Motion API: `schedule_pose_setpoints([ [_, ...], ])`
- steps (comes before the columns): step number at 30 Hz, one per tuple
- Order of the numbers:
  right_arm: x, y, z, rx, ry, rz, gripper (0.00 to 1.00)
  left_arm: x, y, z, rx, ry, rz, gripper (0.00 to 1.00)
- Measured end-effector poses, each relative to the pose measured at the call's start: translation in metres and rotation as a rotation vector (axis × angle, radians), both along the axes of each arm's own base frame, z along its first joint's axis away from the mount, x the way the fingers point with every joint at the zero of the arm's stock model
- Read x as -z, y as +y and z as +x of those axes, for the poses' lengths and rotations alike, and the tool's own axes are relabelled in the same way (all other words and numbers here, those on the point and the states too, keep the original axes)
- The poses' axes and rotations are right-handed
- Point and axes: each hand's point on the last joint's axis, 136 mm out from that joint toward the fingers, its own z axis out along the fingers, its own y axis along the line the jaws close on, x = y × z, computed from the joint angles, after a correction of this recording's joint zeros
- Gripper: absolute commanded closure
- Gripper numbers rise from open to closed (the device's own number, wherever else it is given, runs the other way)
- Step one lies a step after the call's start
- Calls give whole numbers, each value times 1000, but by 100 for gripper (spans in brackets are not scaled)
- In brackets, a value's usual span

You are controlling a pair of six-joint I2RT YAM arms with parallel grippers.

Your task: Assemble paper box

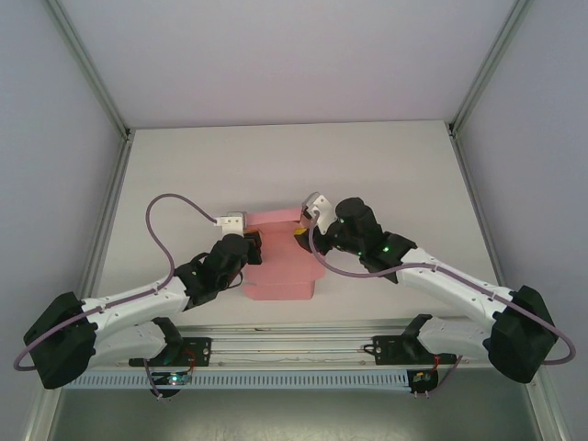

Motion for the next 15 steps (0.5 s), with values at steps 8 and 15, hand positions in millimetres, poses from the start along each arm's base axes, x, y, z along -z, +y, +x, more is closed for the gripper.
schedule_pose_setpoints([
  [8,0,-12,36,249,-91,-70,100,-1,-3,1,1,20,0,100],
  [15,-3,-15,59,466,-157,-101,100,-9,7,17,-192,120,9,100],
])
